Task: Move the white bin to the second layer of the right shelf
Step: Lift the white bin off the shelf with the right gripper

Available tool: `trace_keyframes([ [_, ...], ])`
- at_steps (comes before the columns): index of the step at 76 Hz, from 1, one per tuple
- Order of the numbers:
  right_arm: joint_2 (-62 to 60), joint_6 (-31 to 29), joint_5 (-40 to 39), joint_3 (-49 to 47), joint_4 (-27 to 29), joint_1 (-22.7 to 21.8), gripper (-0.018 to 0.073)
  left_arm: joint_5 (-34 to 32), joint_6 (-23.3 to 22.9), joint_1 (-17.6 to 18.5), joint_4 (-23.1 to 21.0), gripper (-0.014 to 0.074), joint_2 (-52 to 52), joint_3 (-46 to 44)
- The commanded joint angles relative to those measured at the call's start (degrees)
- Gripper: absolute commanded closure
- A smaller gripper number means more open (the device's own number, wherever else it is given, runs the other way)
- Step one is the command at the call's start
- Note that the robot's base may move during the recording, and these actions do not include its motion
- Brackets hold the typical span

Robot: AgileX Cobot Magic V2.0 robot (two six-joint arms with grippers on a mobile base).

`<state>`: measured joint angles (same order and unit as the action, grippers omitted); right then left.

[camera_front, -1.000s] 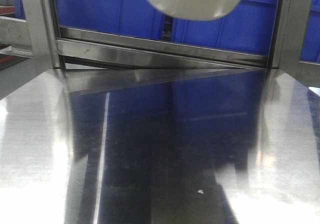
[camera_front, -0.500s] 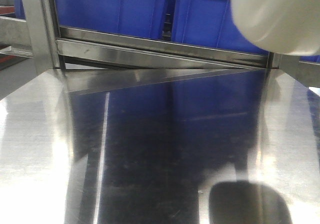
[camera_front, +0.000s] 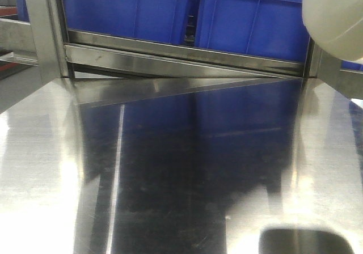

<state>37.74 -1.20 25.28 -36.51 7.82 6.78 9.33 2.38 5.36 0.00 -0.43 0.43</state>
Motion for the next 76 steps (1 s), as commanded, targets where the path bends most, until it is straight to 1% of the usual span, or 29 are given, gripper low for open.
trace_keyframes([
  [1,-0.34,-0.07,-6.13,-1.87,0.52,-0.34,0.0511,-4.90,-0.18,0.26,0.00,0.0512,-0.81,2.11],
  [76,-0.34,-0.07,-6.13,-1.87,0.52,-0.34,0.0511,-4.90,-0.18,0.26,0.00,0.0512,-0.81,2.11],
])
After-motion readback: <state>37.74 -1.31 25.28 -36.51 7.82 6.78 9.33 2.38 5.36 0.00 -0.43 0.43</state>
